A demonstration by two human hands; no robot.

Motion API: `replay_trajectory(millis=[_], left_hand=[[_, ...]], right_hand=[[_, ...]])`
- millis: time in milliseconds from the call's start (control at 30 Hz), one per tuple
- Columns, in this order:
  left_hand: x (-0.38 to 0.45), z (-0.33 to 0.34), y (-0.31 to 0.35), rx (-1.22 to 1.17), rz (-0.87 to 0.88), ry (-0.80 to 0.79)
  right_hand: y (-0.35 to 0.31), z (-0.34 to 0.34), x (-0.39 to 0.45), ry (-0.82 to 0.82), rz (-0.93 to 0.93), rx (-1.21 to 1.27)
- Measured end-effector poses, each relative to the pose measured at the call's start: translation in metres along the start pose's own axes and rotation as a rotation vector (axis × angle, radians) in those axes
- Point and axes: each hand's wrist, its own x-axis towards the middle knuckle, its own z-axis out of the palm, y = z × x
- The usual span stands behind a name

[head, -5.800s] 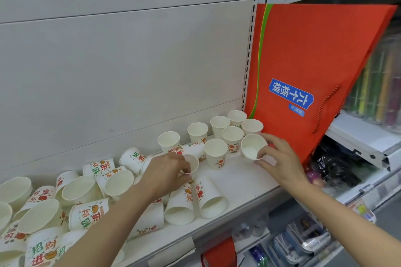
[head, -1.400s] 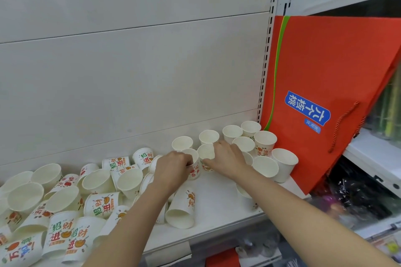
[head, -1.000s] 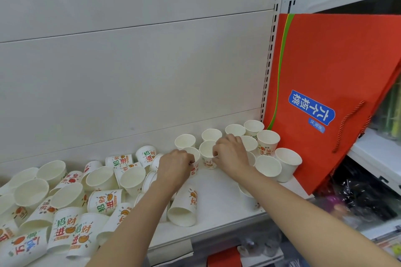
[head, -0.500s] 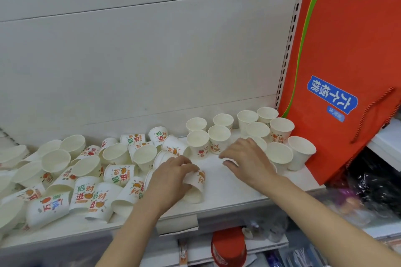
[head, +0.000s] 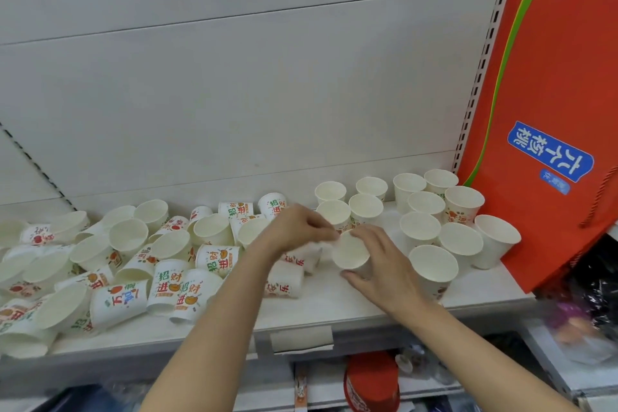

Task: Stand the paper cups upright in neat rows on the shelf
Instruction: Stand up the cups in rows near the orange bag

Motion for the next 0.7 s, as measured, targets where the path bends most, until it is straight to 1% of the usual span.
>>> replay_trajectory(millis=[33, 67, 100, 133, 200, 267, 300, 400, 467, 533, 600, 700], left_hand=[[0.009, -0.013, -0.008, 0.009, -0.014, 0.134], [0.019, -0.026, -0.016, 0.089, -0.043, 0.276], [0.029, -0.035, -0.024, 0.198, -0.097, 0.358], [0.037, -0.04, -0.03, 0.297, -0.156, 0.364], [0.054, -0.043, -0.039, 0.446, -0.23, 0.239], [0.063, -0.036, -0.044, 0.53, -0.255, 0.132], [0.066, -0.032, -0.046, 0.543, -0.251, 0.114], [0.075, -0.025, -0.049, 0.466, -0.234, 0.13], [0.078, -0.027, -0.049, 0.371, -0.208, 0.149], [0.078, -0.028, -0.047, 0.331, -0.134, 0.192], [0.073, -0.026, -0.044, 0.355, -0.041, 0.251], [0.066, -0.013, -0.044, 0.495, 0.095, 0.294]], right_hand=[[0.0, 0.003, 0.002, 0.028, 0.072, -0.004], [-0.001, 0.006, 0.003, 0.049, 0.138, -0.011], [-0.003, 0.009, 0.005, 0.061, 0.193, -0.014], [-0.004, 0.012, 0.006, 0.067, 0.237, -0.01], [-0.006, 0.02, 0.008, 0.068, 0.311, 0.008], [-0.005, 0.028, 0.008, 0.049, 0.367, -0.002], [-0.004, 0.032, 0.006, 0.036, 0.378, -0.026], [-0.005, 0.037, 0.002, 0.039, 0.374, -0.153], [-0.009, 0.035, 0.001, 0.093, 0.322, -0.267], [-0.015, 0.032, 0.004, 0.15, 0.272, -0.328], [-0.019, 0.03, 0.01, 0.17, 0.238, -0.353], [-0.017, 0.03, 0.023, 0.137, 0.25, -0.387]])
